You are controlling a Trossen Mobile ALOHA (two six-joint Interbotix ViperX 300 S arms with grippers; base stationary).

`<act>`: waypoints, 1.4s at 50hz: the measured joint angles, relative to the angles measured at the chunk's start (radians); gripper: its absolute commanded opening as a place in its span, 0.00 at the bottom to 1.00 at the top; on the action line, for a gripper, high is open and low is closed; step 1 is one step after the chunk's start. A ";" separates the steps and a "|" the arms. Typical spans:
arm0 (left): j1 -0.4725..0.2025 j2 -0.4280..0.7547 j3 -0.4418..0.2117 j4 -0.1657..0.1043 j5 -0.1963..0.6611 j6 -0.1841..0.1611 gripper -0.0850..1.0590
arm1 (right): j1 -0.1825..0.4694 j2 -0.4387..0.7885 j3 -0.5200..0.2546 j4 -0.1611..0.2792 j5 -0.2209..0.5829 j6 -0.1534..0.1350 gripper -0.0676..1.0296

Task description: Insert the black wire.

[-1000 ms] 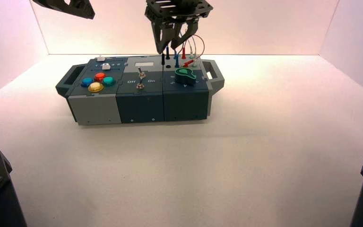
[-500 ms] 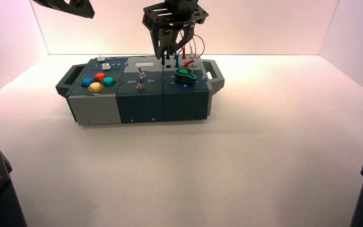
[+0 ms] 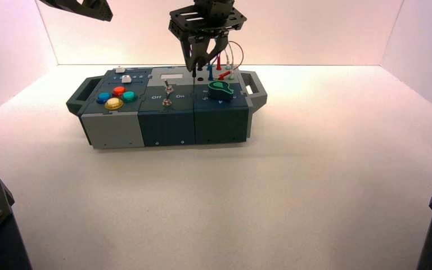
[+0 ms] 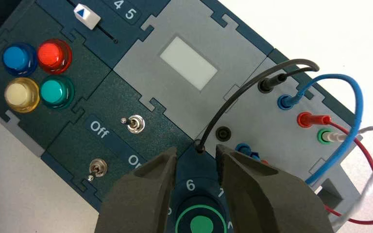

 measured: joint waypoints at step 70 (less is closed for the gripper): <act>0.002 -0.002 0.000 0.000 0.000 0.000 0.21 | -0.003 0.032 -0.041 -0.032 0.038 -0.002 0.04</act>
